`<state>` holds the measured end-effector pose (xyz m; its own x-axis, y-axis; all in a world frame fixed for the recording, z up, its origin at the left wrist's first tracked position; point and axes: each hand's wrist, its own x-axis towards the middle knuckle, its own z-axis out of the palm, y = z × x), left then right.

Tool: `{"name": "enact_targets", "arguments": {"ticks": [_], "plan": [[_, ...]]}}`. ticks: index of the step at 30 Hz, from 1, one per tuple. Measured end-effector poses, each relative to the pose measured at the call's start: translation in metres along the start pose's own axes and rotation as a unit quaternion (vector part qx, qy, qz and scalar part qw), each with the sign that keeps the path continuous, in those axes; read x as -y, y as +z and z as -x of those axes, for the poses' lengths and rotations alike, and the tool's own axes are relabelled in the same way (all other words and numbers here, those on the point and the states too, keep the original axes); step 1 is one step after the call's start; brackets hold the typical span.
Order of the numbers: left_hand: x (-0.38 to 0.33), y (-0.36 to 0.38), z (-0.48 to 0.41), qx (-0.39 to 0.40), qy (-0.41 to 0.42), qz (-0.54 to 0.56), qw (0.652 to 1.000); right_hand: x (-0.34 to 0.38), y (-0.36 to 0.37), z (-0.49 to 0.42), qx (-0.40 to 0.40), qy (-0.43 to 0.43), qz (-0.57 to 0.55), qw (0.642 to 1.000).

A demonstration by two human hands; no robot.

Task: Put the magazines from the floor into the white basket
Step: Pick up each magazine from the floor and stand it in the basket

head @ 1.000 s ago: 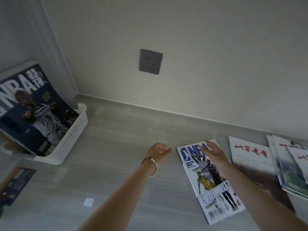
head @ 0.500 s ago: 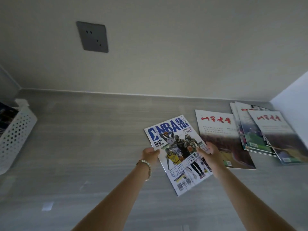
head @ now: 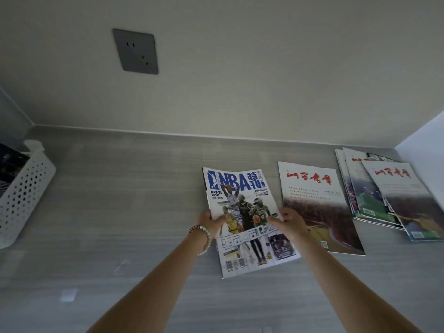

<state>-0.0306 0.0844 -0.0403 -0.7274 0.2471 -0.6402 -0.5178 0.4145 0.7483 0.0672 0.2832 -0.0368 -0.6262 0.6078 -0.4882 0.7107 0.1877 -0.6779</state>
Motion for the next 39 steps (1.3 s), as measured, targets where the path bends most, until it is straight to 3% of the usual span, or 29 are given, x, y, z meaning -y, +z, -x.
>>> {"name": "enact_targets", "arguments": {"ticks": [4,8,13,18,27,34,39], "plan": [[0.0,-0.007,-0.004,-0.003,0.055,-0.002,0.998,0.005,0.02,0.001,0.027,-0.038,-0.049,0.998],[-0.008,-0.037,-0.006,0.018,0.107,0.017,0.994,0.017,0.029,0.006,0.057,-0.061,-0.03,0.996],[-0.021,-0.09,0.0,0.007,0.125,0.042,0.991,0.067,0.042,0.008,0.136,0.001,-0.161,0.978],[-0.033,-0.163,0.016,-0.101,0.186,0.083,0.974,0.146,0.079,0.014,0.178,-0.069,-0.196,0.962],[-0.038,-0.332,0.08,-0.293,0.246,0.23,0.895,0.317,0.199,0.064,0.299,-0.253,-0.149,0.908],[-0.012,-0.434,0.131,-0.434,0.299,0.201,0.826,0.425,0.314,0.108,0.378,-0.369,-0.125,0.84],[0.009,-0.463,0.131,-0.494,0.262,0.212,0.801,0.462,0.382,0.116,0.406,-0.419,-0.101,0.806]]}}
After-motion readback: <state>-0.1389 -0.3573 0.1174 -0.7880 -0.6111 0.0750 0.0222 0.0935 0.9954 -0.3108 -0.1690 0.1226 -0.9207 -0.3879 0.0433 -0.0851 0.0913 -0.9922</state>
